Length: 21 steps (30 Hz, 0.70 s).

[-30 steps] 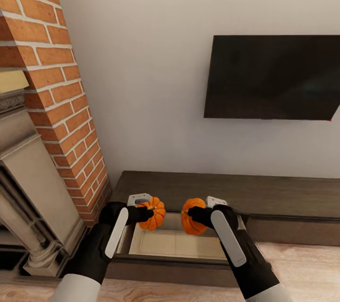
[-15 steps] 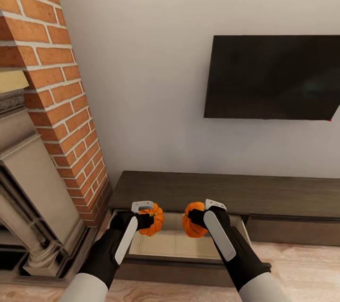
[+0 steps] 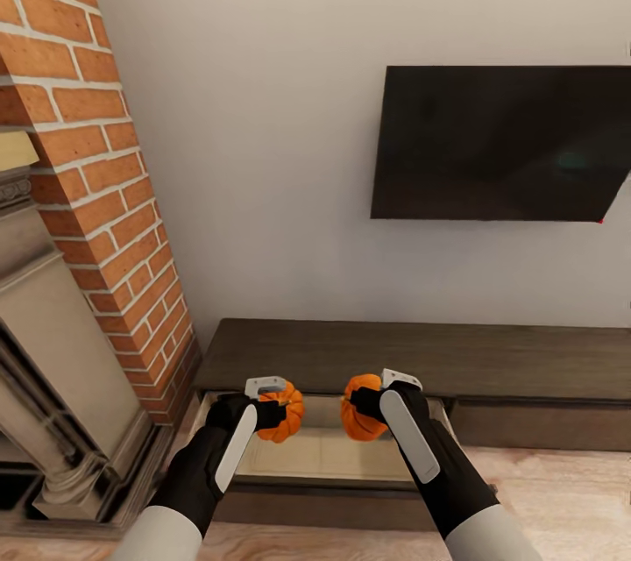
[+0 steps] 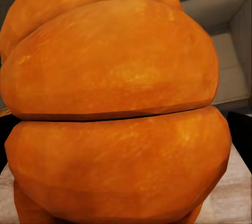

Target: Place each of the two pumpkins and all three candles from the living room inside a cabinet in the living room (use any cabinet), then make sure every cabinet is closed, and position the cauldron so it is next to a table in the living room.

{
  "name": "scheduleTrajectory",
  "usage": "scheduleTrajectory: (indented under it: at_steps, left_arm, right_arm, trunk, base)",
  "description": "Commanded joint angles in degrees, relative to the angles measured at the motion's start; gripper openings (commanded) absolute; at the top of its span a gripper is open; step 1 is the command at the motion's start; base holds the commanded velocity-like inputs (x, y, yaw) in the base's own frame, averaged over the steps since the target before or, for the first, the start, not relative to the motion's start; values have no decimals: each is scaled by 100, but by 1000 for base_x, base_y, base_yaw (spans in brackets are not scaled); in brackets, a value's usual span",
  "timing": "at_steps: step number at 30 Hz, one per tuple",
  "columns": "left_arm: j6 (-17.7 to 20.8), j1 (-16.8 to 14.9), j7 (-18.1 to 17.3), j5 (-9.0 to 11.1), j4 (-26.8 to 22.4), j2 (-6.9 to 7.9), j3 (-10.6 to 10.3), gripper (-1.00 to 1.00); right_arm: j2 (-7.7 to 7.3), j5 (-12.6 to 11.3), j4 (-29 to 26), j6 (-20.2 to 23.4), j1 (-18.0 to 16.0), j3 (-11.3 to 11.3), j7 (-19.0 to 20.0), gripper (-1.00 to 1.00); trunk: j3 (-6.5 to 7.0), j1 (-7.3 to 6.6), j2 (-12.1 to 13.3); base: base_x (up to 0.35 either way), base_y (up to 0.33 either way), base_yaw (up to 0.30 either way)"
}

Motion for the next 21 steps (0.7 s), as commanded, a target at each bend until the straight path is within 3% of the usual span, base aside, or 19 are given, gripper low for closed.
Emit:
scheduleTrajectory:
  at_steps: [1,21]
  left_arm:
    - [2,0,5,-10,0,0,0,-100]
    - [-5,0,-3,-10,-11,0,0,-100]
  right_arm:
    - [0,-14,2,-11,0,-9,13,-100]
    - [-29,-20,9,-14,9,20,79,-100]
  trunk:
    - [0,0,0]
    - [0,0,0]
  base:
    - [32,-75,-2]
    - [101,-24,0]
